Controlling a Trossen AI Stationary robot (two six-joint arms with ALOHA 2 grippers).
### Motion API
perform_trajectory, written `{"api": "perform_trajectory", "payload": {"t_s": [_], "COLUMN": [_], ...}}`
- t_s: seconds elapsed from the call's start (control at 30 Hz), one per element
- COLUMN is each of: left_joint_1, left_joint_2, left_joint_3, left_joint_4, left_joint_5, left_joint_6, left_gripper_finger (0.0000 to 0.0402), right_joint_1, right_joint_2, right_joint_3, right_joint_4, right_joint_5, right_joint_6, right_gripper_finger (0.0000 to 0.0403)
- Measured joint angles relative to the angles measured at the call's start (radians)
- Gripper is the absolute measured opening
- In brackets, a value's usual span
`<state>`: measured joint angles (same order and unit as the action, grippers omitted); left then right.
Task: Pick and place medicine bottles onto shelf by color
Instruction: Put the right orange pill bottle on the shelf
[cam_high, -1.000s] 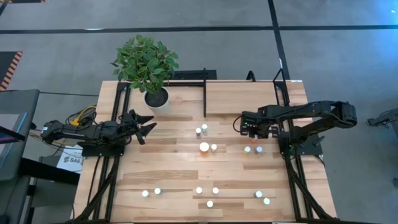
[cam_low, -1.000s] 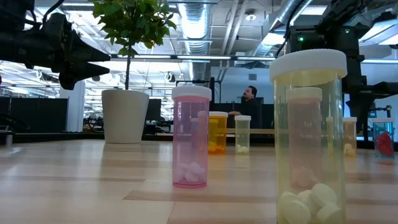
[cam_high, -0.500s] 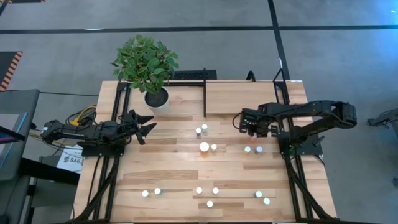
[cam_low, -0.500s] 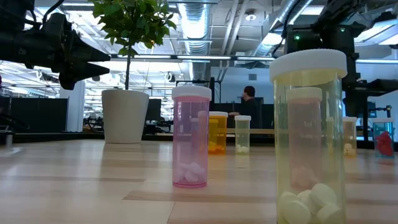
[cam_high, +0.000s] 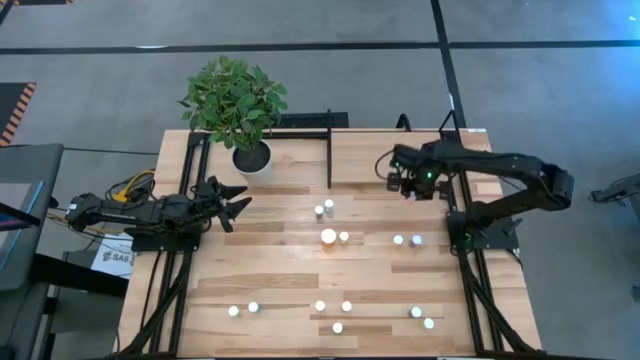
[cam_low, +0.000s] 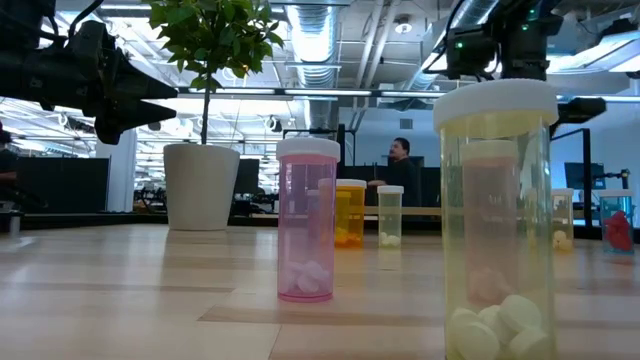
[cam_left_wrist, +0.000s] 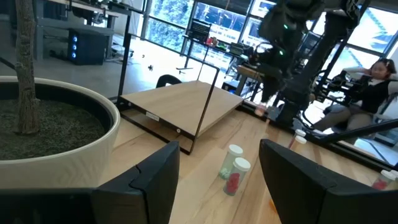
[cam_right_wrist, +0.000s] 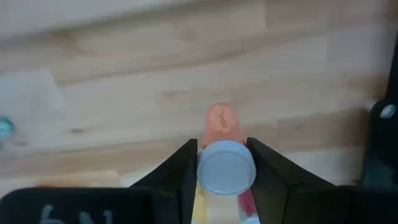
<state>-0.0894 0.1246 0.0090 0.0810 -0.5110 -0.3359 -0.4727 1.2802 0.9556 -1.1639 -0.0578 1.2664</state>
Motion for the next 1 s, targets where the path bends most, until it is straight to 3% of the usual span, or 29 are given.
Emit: {"api": "perform_trajectory", "payload": {"t_s": [0.1, 0.23, 0.47, 0.67, 1.0], "left_joint_1": [0.0, 0.0, 0.0, 0.0, 0.0], "left_joint_2": [0.0, 0.0, 0.0, 0.0, 0.0], "left_joint_3": [0.0, 0.0, 0.0, 0.0, 0.0], "left_joint_4": [0.0, 0.0, 0.0, 0.0, 0.0], "left_joint_5": [0.0, 0.0, 0.0, 0.0, 0.0], "left_joint_6": [0.0, 0.0, 0.0, 0.0, 0.0], "left_gripper_finger": [0.0208, 0.0208, 0.0208, 0.0208, 0.0208], "right_joint_1": [-0.075, -0.166, -0.284, -0.342, -0.447], "right_joint_2": [0.0, 0.0, 0.001, 0.023, 0.223], "right_joint_3": [0.029, 0.045, 0.045, 0.045, 0.123], "right_joint_4": [-0.014, -0.002, 0.037, 0.103, 0.187], "right_joint_5": [0.021, 0.055, 0.062, 0.136, 0.147], "right_joint_6": [-0.065, -0.026, 0.317, 0.565, 0.535], "right_gripper_finger": [0.0145, 0.0146, 0.0148, 0.0147, 0.0148]}}
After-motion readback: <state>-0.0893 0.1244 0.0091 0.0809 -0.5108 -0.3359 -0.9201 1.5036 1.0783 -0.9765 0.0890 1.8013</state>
